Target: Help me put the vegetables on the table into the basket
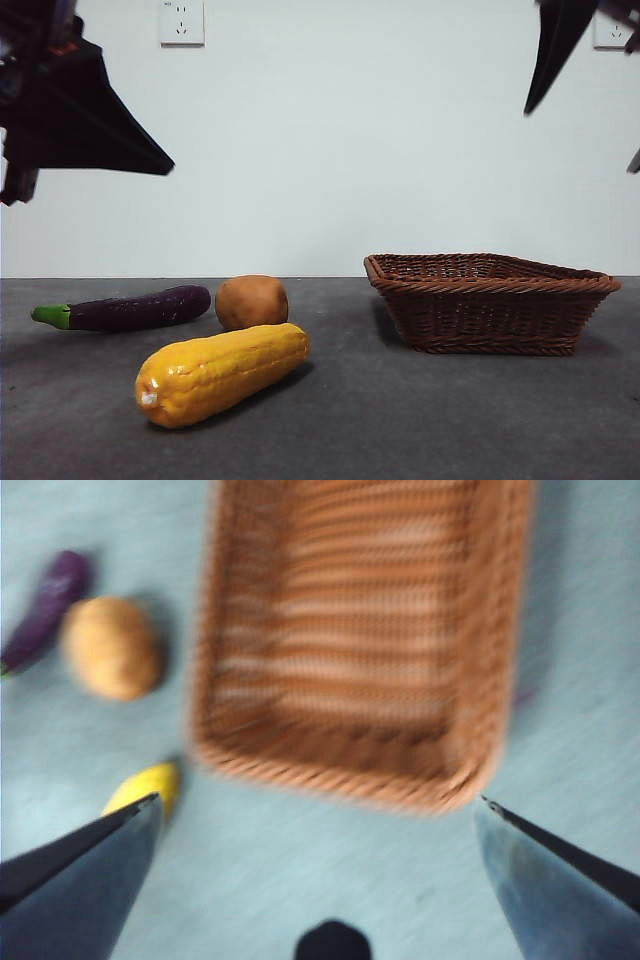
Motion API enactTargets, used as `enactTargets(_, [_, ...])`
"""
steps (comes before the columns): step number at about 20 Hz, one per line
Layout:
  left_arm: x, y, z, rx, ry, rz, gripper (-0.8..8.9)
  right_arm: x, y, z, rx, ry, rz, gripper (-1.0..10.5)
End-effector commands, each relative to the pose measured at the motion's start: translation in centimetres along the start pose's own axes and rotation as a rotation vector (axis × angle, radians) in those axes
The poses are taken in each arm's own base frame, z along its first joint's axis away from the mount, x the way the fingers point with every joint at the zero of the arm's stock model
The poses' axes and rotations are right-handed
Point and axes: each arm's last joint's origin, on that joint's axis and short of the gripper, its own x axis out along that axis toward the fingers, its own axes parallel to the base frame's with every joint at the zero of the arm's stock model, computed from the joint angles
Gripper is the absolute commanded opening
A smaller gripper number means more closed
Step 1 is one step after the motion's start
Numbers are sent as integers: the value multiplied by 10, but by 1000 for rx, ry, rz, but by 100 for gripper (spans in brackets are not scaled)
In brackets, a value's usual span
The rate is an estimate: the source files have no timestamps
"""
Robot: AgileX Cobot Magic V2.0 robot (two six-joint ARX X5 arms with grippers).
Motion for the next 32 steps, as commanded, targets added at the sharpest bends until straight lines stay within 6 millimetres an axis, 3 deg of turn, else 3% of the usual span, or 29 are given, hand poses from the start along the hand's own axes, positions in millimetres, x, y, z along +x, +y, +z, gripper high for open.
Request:
enactTargets(1, [7, -1, 0, 48, 10, -7, -3, 14, -3, 17, -36, 27, -37, 607])
enactTargets(7, [14, -9, 5, 131, -19, -39, -3, 57, -15, 65, -32, 96, -133, 598])
enactTargets(12, [14, -10, 6, 139, -21, -40, -3, 87, -24, 90, -55, 166, -175, 598])
enactTargets(21, [14, -10, 5, 141, -19, -40, -3, 143, -47, 95, -41, 290, -190, 584])
enactTargets(25, [14, -10, 5, 136, -15, -40, -3, 154, -52, 93, -35, 312, -206, 234])
enactTargets(28, [14, -10, 5, 136, -15, -40, -3, 159, -57, 92, -25, 327, -213, 176])
enactTargets(30, [14, -10, 5, 135, -14, -39, -3, 161, -59, 92, -23, 325, -215, 2])
enactTargets(32, [14, -9, 5, 135, -16, -29, -3, 160, -61, 92, -18, 324, -216, -17])
